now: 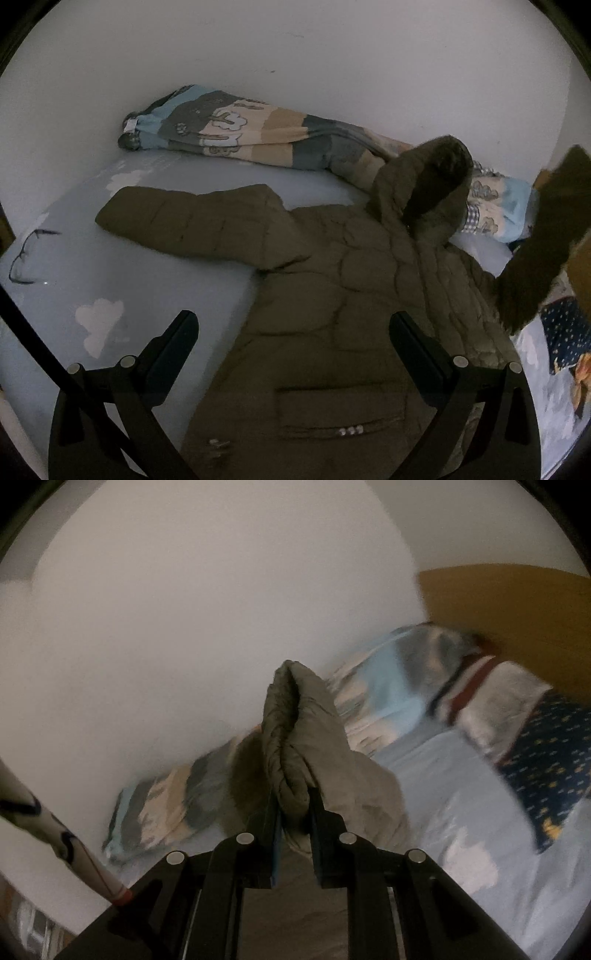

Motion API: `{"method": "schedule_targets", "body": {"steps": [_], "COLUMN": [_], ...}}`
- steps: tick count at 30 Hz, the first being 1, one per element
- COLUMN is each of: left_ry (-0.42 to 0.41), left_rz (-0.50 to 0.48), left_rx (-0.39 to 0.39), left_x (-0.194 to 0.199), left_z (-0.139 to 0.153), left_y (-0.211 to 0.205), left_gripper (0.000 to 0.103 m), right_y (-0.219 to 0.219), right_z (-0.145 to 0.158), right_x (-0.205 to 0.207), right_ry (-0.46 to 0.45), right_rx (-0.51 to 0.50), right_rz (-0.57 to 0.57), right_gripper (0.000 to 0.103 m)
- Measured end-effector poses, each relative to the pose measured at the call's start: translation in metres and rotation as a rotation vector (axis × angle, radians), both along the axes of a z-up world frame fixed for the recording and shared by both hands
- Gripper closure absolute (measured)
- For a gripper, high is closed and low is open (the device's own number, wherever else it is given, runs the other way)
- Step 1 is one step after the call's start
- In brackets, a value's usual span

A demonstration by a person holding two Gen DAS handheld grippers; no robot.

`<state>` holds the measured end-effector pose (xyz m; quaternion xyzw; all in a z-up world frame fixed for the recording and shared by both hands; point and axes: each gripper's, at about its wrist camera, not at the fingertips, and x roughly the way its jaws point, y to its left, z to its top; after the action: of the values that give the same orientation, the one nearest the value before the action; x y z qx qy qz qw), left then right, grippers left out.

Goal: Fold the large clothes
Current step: 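Fold the held sleeve across the jacket body with the right gripper, release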

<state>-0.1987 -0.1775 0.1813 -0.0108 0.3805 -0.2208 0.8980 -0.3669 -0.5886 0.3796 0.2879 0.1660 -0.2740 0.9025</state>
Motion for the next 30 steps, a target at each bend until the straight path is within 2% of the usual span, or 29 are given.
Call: {"method": "schedule_targets", "body": {"steps": [6,10,14,19,22,24,26,30], "left_ry": [0.053,0.103,0.104,0.119,0.124,0.126,0.127,0.138], "left_rz": [0.029,0.027,0.030,0.035,0.037,0.036,0.035,0.031], "left_rx": [0.015,0.011,0.012,0.021,0.021,0.018,0.021,0.025], "left_x": [0.009,0.014,0.015,0.017,0.019,0.019,0.019,0.020], "left_z": [-0.006,-0.012,-0.012,-0.014,-0.015,-0.015,-0.017,-0.020], "left_y": [0.011,0.012,0.011,0.010,0.009,0.009,0.008,0.005], "left_gripper": [0.000,0.000,0.000,0.000,0.000,0.000,0.000,0.000], "right_y": [0.051,0.082,0.109,0.134,0.151,0.161,0.167,0.174], "right_z": [-0.046,-0.094,-0.153,-0.216,-0.237,-0.246,-0.256,-0.254], "right_x": [0.079,0.134,0.181,0.215,0.227,0.232,0.235,0.230], "right_ry": [0.090,0.184,0.279,0.359,0.385,0.404,0.420,0.416], "right_rx": [0.027,0.035,0.050,0.069,0.060,0.064,0.089,0.090], "right_rz": [0.104,0.177,0.227,0.260,0.284,0.303,0.343,0.431], "right_gripper": [0.089,0.089,0.089,0.089,0.088,0.086,0.073,0.058]}}
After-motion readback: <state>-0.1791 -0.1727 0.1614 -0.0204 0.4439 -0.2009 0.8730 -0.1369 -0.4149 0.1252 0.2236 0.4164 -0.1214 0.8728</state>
